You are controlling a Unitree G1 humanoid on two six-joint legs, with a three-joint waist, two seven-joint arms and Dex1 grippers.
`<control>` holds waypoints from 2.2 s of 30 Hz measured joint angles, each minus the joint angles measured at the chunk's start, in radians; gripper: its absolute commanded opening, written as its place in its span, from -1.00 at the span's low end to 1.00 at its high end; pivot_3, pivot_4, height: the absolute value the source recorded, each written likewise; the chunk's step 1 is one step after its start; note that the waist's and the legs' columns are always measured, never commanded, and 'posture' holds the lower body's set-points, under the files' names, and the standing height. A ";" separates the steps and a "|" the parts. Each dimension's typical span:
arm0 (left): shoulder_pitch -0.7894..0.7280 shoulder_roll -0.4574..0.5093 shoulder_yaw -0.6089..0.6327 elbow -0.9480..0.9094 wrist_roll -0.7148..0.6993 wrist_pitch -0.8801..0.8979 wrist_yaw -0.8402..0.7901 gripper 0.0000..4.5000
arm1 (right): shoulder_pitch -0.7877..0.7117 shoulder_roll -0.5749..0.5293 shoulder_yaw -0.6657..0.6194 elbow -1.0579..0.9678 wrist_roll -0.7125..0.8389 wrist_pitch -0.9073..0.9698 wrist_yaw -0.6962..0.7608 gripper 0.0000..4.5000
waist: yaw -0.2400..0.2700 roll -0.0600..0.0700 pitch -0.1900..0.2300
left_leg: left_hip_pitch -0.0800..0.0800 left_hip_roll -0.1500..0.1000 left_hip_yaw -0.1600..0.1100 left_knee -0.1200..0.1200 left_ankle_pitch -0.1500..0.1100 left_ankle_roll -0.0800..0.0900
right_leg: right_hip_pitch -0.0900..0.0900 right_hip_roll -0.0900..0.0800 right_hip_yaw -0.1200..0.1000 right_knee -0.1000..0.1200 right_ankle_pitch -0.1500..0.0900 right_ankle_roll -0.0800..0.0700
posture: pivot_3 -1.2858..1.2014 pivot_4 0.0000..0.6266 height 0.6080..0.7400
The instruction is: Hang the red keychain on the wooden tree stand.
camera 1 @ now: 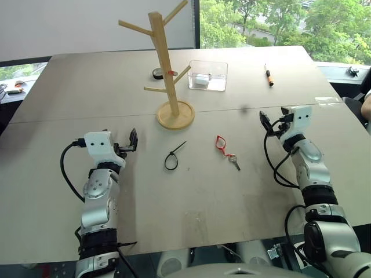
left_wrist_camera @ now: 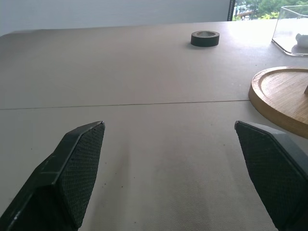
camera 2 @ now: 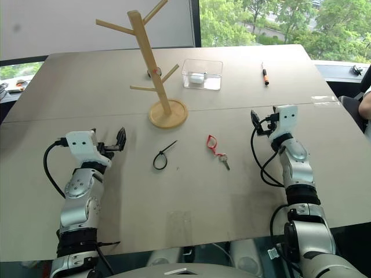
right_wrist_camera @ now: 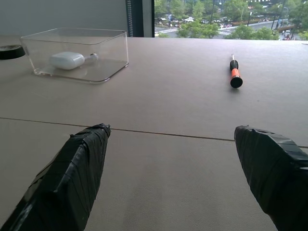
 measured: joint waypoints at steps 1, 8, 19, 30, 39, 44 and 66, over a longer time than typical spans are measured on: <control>0.000 0.000 0.000 0.000 0.000 0.000 0.000 1.00 | 0.000 0.000 0.000 0.000 0.000 0.000 0.000 0.97 | 0.000 0.000 0.000 | 0.000 0.000 0.000 0.000 0.000 0.000 | 0.000 0.000 0.000 0.000 0.000 0.000 | 0.03 -0.52 1.00; 0.001 0.002 0.000 0.000 -0.011 0.000 -0.018 1.00 | 0.005 -0.006 -0.001 -0.001 0.012 0.002 0.012 0.97 | 0.000 0.000 0.000 | 0.000 0.000 0.000 0.000 0.000 0.000 | 0.000 0.000 0.000 0.000 0.000 0.000 | 0.03 -0.52 1.00; 0.002 0.008 0.000 0.000 -0.018 0.000 -0.021 1.00 | 0.010 -0.006 -0.001 -0.002 0.019 0.013 0.031 0.97 | 0.000 0.000 0.000 | 0.000 0.000 0.000 0.000 0.000 0.000 | 0.000 0.000 0.000 0.000 0.000 0.000 | 0.03 -0.52 1.00; 0.000 0.010 -0.002 -0.001 -0.018 0.012 -0.022 1.00 | 0.082 -0.041 0.008 -0.135 0.121 0.076 0.195 0.97 | 0.006 0.000 0.000 | -0.001 0.000 -0.001 0.000 0.000 0.000 | 0.000 -0.001 -0.001 0.000 0.000 0.000 | 0.03 -0.52 1.00; -0.023 0.012 -0.052 -0.148 -0.019 0.241 0.009 1.00 | 0.436 -0.340 0.173 -0.601 0.260 0.187 0.773 0.97 | 0.021 -0.001 0.000 | 0.001 0.001 -0.003 0.002 0.000 0.001 | 0.004 -0.002 -0.005 -0.001 -0.001 0.000 | 0.03 -0.52 1.00; -0.023 0.014 -0.104 -0.321 -0.041 0.421 0.005 1.00 | 0.478 -0.369 0.219 -0.549 0.191 0.036 0.898 0.97 | 0.022 -0.001 0.000 | 0.001 0.001 -0.002 0.003 0.000 0.000 | 0.004 -0.001 -0.005 -0.001 -0.001 0.000 | 0.03 -0.52 1.00; 0.168 0.067 -0.280 -0.664 -0.012 0.706 0.003 1.00 | 0.400 -0.248 0.212 -0.296 0.143 -0.236 0.903 0.97 | 0.025 -0.001 0.000 | 0.002 0.001 -0.003 0.003 0.000 0.000 | 0.004 0.000 -0.004 -0.001 -0.003 -0.003 | 0.03 -0.52 1.00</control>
